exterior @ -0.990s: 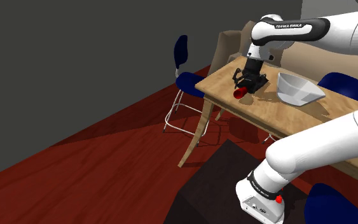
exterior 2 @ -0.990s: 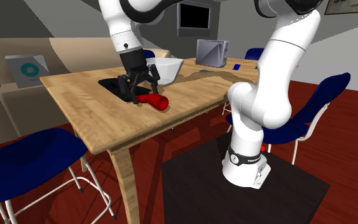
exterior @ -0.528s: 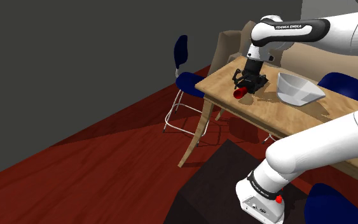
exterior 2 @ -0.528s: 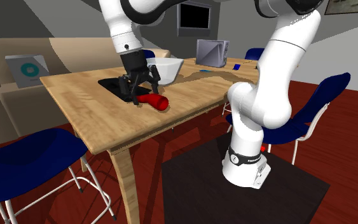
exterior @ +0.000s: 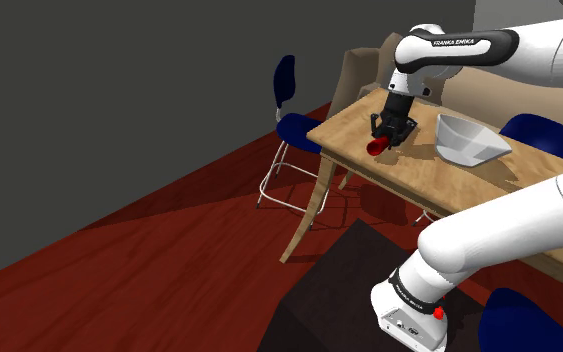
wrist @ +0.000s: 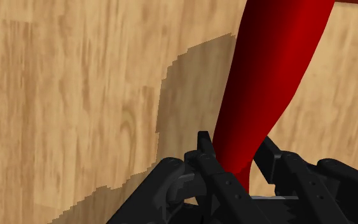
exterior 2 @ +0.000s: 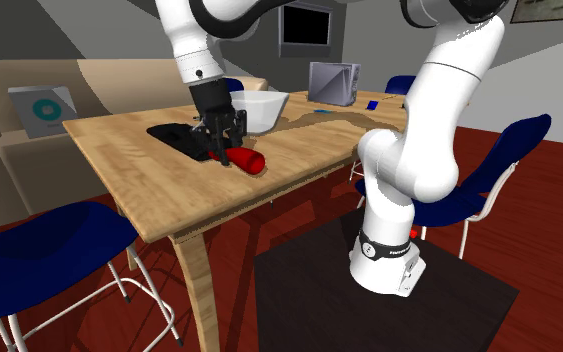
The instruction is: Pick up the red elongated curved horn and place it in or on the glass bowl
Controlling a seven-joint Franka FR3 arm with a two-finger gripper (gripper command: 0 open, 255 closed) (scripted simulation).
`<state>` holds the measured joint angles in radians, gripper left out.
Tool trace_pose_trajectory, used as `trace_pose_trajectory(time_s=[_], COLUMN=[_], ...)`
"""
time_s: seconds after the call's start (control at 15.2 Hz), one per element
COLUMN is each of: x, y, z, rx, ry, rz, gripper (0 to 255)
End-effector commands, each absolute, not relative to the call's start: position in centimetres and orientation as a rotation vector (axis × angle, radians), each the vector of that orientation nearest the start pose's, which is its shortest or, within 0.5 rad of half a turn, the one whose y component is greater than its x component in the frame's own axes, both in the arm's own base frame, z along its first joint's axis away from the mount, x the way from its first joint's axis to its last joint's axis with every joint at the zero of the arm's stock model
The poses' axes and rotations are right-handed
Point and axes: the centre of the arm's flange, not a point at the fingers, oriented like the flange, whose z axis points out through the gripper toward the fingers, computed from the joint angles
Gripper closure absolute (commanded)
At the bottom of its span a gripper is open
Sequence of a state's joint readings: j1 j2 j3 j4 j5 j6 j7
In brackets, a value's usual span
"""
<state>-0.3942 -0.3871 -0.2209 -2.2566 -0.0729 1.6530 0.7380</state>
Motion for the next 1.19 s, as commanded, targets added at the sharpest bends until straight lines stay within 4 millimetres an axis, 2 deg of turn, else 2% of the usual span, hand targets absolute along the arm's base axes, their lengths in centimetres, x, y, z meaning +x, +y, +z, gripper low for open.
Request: trace_pose_trajectory(time_s=[0.0,0.07,1.12], x=[32.9,32.9,32.9], y=[-25.0,-25.0,-25.0], z=[49.5,49.5,57.9], rx=[-2.476,-2.476,-2.476], ry=[1.909,1.909,1.909], rz=[0.352,0.352,0.352], gripper=[255,255,255])
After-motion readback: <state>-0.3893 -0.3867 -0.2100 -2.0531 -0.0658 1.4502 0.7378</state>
